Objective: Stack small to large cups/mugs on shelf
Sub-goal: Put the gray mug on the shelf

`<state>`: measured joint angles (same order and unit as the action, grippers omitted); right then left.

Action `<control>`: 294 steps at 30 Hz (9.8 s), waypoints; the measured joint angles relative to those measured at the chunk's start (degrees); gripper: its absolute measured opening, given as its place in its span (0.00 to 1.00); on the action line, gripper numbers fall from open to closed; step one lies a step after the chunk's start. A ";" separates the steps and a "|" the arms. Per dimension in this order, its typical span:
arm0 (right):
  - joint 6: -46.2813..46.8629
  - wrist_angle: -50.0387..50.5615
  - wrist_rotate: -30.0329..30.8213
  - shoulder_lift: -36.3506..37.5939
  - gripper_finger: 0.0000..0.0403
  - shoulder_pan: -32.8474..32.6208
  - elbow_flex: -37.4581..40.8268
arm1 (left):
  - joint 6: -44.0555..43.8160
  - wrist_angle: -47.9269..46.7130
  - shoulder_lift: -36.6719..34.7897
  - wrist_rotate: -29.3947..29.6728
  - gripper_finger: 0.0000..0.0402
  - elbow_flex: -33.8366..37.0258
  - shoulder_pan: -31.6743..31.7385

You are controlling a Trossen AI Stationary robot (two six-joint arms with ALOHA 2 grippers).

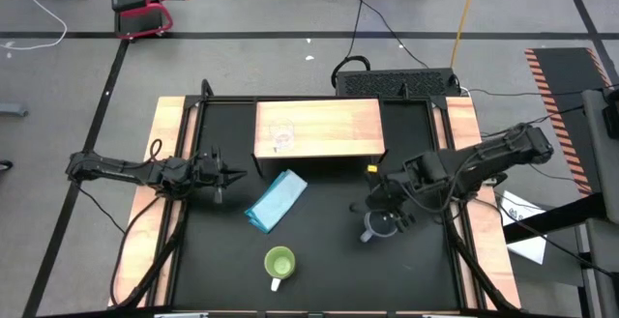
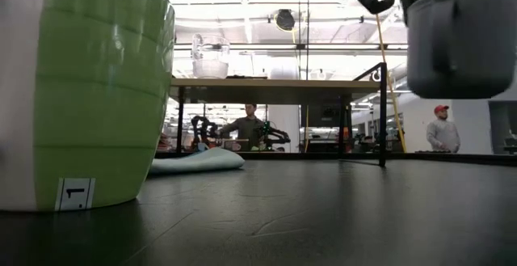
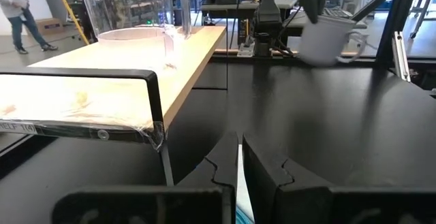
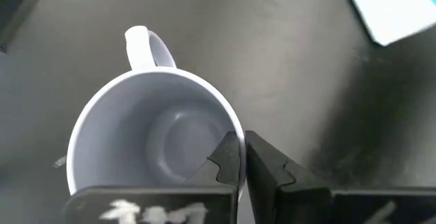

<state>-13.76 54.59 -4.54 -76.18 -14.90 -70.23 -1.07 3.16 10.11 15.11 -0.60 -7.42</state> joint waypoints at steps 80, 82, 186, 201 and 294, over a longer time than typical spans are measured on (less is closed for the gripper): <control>-43.02 8.42 -13.51 -28.06 0.00 40.60 -46.19 | 3.63 -0.59 0.00 0.92 0.06 -0.02 0.72; -43.44 8.94 -15.19 -27.95 0.00 40.84 -46.19 | 3.53 -0.59 0.01 0.92 0.06 -0.02 1.21; -36.42 8.39 -18.21 -33.29 0.06 42.18 -46.08 | 0.71 0.05 4.90 -0.07 0.06 -0.02 4.46; -34.25 8.04 -18.25 -33.27 0.25 42.21 -46.08 | 0.62 0.03 4.90 -0.07 0.06 -0.02 4.44; -2.13 -50.16 -25.27 30.45 0.00 12.26 40.51 | 0.82 0.40 4.87 -0.13 0.06 0.00 4.45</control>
<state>-15.89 4.43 -29.80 -45.74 -2.63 -29.72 -0.25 3.55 14.98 14.98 -0.60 -2.97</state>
